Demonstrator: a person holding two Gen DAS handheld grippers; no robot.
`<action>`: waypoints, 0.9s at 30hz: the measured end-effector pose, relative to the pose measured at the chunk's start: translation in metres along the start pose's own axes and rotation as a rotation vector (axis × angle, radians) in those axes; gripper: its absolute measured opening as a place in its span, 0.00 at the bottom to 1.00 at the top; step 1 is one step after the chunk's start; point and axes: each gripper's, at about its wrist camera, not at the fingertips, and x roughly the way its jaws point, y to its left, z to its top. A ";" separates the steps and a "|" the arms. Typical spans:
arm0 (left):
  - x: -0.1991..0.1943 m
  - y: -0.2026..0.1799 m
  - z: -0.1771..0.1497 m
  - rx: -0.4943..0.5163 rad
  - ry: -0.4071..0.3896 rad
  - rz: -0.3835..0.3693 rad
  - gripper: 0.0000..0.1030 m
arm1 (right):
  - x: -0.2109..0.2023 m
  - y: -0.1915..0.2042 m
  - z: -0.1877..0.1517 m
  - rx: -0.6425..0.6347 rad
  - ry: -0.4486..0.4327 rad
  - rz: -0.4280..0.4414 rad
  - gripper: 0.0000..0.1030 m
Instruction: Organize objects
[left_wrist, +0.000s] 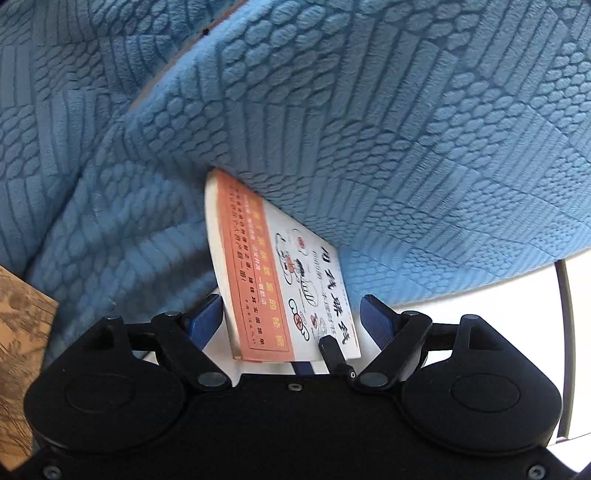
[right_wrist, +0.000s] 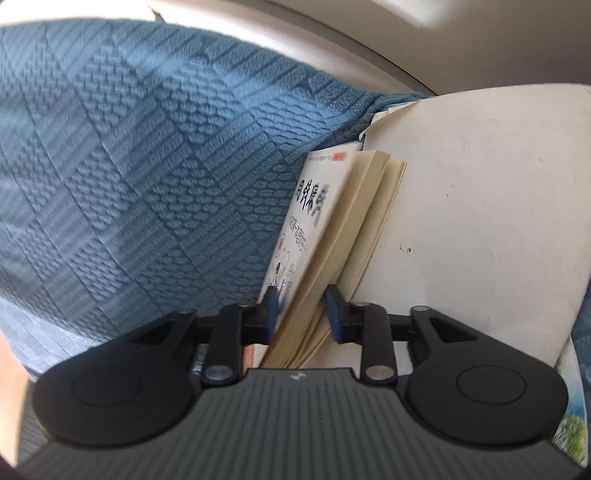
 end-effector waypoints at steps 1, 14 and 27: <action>-0.002 -0.002 0.000 0.002 0.007 -0.008 0.76 | -0.002 -0.002 0.001 0.020 -0.002 0.009 0.36; -0.002 -0.022 -0.011 -0.009 0.031 -0.092 0.76 | -0.026 -0.017 -0.014 0.282 0.044 0.168 0.65; 0.011 -0.013 -0.026 -0.070 0.034 -0.081 0.75 | -0.004 -0.002 0.011 0.236 0.077 0.206 0.68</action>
